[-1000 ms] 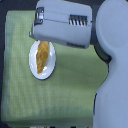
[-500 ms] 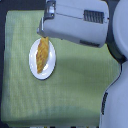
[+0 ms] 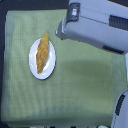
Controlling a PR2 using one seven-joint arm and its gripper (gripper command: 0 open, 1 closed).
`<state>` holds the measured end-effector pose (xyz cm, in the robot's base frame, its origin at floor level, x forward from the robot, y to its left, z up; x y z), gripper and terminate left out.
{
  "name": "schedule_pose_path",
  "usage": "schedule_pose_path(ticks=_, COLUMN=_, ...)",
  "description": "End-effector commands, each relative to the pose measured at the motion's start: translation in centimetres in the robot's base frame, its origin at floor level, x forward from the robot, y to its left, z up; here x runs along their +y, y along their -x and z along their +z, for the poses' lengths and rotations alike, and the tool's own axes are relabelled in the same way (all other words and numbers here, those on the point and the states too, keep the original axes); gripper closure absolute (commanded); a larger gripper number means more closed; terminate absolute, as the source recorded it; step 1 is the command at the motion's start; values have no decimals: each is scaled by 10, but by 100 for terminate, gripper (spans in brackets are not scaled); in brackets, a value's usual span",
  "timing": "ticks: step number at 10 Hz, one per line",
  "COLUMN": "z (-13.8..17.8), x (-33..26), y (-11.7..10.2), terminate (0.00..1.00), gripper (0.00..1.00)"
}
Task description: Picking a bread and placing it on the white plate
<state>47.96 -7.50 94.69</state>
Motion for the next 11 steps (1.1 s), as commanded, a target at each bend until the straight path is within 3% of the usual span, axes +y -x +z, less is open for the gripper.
schedule_pose_path(ticks=1, z=-5, x=-84, y=5, terminate=0, gripper=0)
schedule_pose_path(ticks=11, z=-13, x=-169, y=17, terminate=0, gripper=0)
